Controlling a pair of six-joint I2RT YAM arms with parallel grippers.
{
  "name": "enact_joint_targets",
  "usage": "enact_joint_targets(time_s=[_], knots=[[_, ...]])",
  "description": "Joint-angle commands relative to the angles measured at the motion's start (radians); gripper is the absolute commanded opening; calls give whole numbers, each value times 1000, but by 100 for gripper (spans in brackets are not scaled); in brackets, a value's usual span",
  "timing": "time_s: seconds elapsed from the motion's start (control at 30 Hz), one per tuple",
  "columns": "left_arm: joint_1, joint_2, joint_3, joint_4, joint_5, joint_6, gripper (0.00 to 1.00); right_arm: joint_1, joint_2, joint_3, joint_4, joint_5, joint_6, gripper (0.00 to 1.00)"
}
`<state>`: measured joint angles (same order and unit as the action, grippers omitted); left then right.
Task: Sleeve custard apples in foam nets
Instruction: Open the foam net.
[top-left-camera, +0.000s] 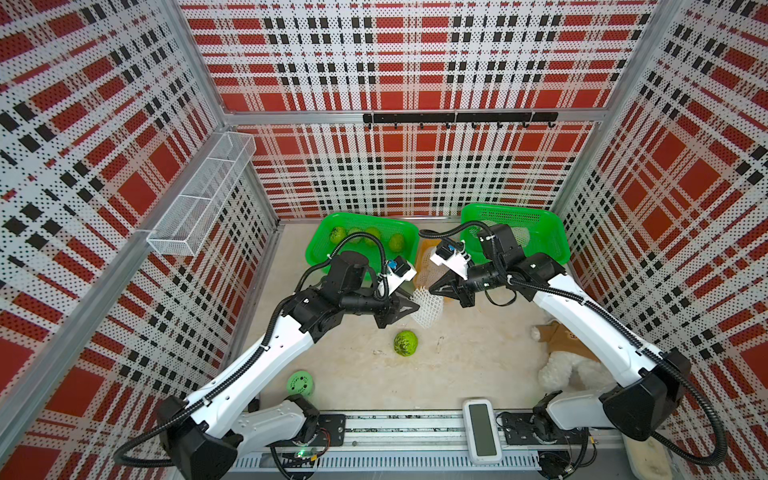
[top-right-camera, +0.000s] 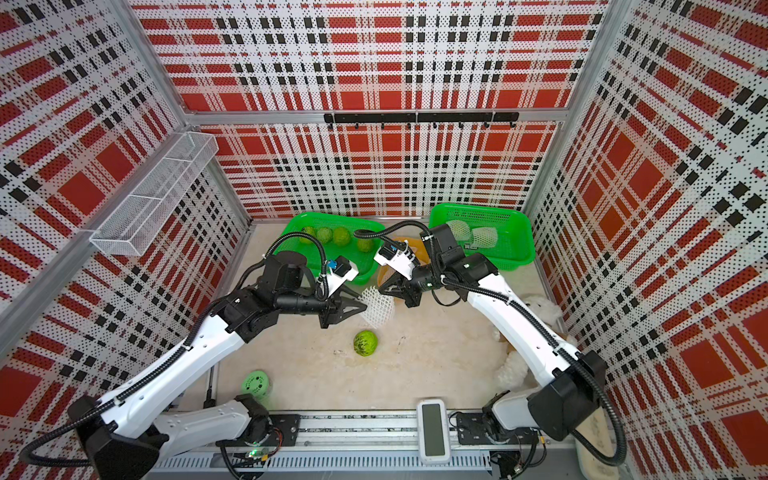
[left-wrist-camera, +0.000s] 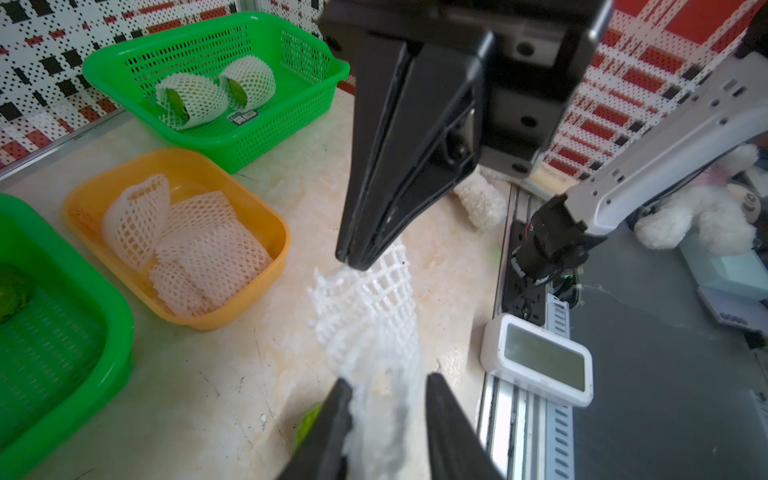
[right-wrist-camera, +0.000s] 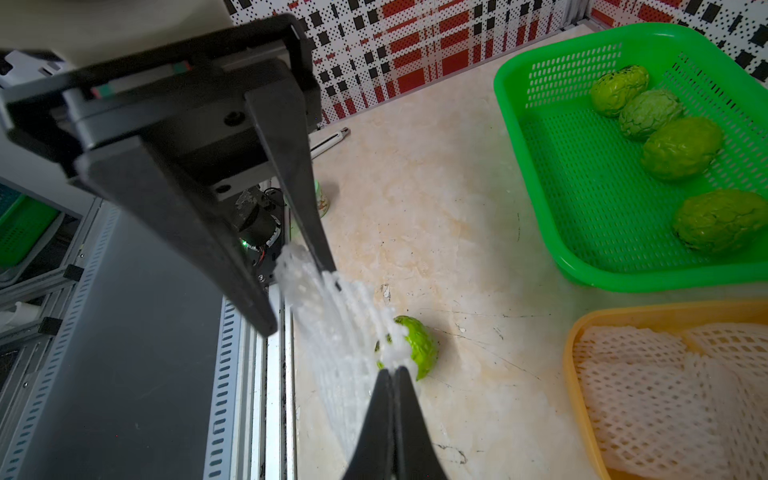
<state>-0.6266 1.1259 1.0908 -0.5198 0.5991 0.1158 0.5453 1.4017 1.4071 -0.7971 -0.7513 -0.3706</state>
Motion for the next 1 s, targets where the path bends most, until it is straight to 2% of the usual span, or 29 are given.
enact_joint_targets(time_s=[0.0, 0.03, 0.07, 0.23, 0.37, 0.5, 0.57, 0.6, 0.67, 0.73, 0.9, 0.97], knots=[[16, -24, -45, 113, -18, -74, 64, -8, -1, 53, 45, 1, 37, 0], [24, -30, -58, 137, -38, -95, 93, -8, -4, 55, 59, -1, 58, 0], [35, -39, -73, 164, -60, -120, 99, -8, -8, 54, 79, 1, 88, 0], [132, -119, -186, 329, -134, -259, 99, -30, -15, 44, 246, 48, 339, 0], [217, -185, -288, 462, -118, -372, 99, -36, -40, 24, 434, 118, 576, 0], [212, -200, -340, 540, -81, -429, 100, -37, -44, 16, 595, 184, 800, 0], [186, -205, -376, 635, -77, -472, 94, -35, -41, 5, 690, 193, 922, 0], [168, -206, -395, 690, -81, -492, 87, -35, -42, -5, 741, 193, 978, 0], [117, -202, -427, 785, -128, -511, 64, -31, -39, -24, 842, 182, 1094, 0], [66, -193, -452, 867, -188, -514, 50, -20, -41, -28, 894, 191, 1144, 0], [-11, -173, -562, 1232, -299, -558, 38, 19, -51, -26, 920, 223, 1188, 0], [-23, -166, -595, 1369, -325, -552, 35, 19, -56, -47, 951, 221, 1211, 0]])
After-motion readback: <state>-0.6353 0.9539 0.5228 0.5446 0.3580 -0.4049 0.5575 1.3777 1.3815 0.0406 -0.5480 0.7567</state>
